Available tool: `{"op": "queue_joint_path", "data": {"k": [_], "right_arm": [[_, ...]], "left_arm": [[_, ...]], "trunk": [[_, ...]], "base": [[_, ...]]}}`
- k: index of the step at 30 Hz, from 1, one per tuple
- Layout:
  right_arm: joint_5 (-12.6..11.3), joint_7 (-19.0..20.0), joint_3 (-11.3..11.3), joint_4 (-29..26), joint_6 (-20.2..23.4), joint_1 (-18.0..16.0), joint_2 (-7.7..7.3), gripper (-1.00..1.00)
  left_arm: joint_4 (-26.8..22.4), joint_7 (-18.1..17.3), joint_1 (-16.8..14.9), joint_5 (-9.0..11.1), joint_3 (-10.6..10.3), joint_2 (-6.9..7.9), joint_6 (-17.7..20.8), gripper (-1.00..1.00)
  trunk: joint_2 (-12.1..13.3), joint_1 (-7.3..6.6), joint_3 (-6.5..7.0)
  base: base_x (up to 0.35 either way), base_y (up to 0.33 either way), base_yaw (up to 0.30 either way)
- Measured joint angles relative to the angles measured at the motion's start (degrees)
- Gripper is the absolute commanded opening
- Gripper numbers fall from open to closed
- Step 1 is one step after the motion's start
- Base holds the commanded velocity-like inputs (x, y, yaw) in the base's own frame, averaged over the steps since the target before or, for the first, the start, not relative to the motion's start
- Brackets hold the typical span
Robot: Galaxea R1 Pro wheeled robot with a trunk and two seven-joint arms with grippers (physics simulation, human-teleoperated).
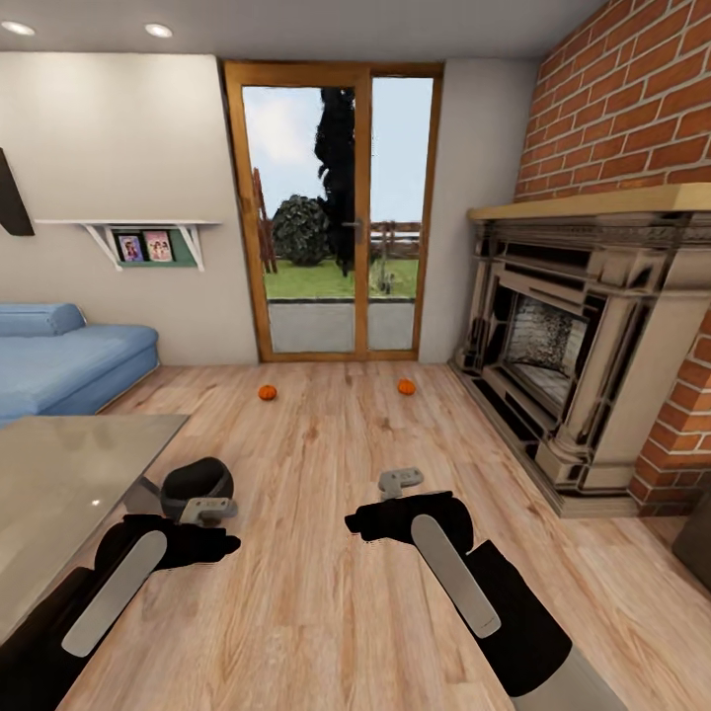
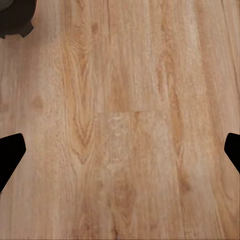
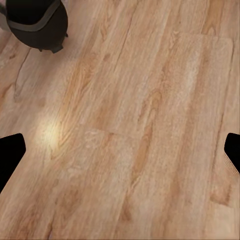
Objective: Place each of the two pumpkins and all three candles from the living room inside a cabinet in the living room (use any cabinet), then make sure every cabinet is closed, and position the cauldron so it is next to a table in the living room.
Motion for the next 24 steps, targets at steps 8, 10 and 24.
{"op": "queue_joint_path", "data": {"k": [8,10,24], "right_arm": [[0.0,-0.1,-0.5,-0.3,-0.1,0.0,0.07,1.0],[0.0,-0.1,-0.5,-0.3,-0.1,0.0,0.07,1.0],[0.0,-0.1,-0.6,-0.3,-0.1,0.0,0.06,1.0]], "left_arm": [[0.3,0.0,0.0,0.0,0.0,0.0,0.0,1.0],[0.3,0.0,0.0,0.0,0.0,0.0,0.0,1.0],[0.5,0.0,-0.1,0.0,0.0,-0.01,0.0,1.0]], "trunk": [[0.0,0.0,0.0],[0.0,0.0,0.0],[0.0,0.0,0.0]], "base": [[0.338,0.0,0.0],[0.338,0.0,0.0],[0.338,0.0,-0.096]]}}
